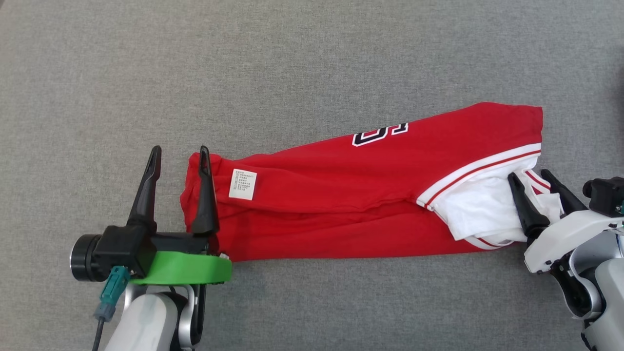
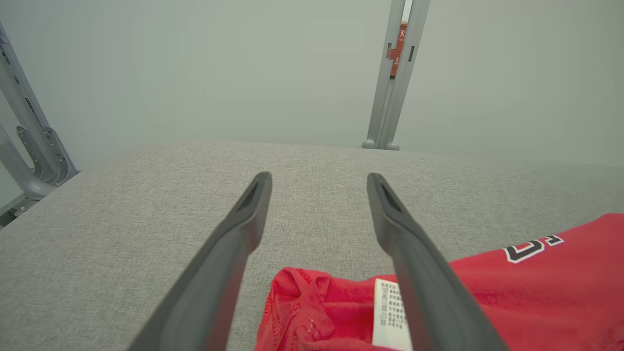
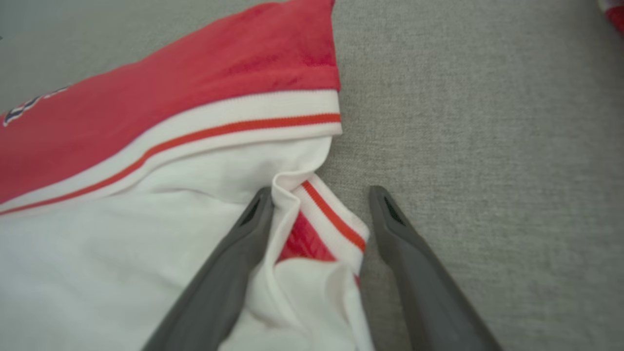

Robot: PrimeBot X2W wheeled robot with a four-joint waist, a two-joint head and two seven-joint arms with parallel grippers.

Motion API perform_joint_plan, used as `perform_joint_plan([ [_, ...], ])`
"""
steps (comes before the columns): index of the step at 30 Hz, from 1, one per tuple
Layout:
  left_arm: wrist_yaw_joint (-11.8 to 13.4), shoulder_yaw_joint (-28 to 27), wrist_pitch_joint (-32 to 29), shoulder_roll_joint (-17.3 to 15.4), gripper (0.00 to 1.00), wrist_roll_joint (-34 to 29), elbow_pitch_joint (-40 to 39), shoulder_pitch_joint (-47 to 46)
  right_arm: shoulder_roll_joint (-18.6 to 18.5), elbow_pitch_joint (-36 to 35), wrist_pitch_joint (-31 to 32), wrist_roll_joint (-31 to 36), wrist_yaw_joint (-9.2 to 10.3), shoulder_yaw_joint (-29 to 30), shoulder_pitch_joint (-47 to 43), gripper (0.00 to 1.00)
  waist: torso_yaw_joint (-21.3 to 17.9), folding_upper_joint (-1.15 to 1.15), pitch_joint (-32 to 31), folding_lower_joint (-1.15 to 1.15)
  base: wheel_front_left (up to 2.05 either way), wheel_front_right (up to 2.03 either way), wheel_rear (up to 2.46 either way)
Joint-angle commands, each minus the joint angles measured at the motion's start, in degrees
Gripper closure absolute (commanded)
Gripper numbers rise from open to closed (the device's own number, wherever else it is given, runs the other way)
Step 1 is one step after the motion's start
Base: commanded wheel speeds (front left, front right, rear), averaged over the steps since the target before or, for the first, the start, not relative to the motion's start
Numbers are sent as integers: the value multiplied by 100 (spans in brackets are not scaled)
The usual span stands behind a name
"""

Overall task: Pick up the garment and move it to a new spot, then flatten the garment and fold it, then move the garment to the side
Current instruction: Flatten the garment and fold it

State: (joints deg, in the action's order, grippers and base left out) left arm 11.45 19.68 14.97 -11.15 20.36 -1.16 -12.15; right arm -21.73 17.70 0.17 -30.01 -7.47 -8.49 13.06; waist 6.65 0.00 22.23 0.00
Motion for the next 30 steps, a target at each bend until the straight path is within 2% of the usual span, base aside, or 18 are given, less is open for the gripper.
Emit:
perform_joint_plan([
  [1,-50,-60,27,40,0,-79,25,-58,138,140,184,-111,-3,-220,-140,100,21,0,8,0,0,0,0],
  [6,-138,-220,27,80,0,-188,51,59,180,-197,-111,-331,-1,-140,-370,100,-77,0,-66,0,0,0,0],
  [15,-222,-411,22,44,0,-283,69,270,381,-942,-745,-533,2,512,-979,100,-454,0,-272,0,0,0,0],
  [23,-282,-409,22,59,0,-321,132,367,429,-952,-708,-673,2,1268,-1558,100,-563,0,-473,0,0,0,0],
  [30,-314,-415,22,69,0,-307,193,455,341,-1412,-505,-310,1,1134,-1467,100,-587,0,-662,0,0,0,0],
])
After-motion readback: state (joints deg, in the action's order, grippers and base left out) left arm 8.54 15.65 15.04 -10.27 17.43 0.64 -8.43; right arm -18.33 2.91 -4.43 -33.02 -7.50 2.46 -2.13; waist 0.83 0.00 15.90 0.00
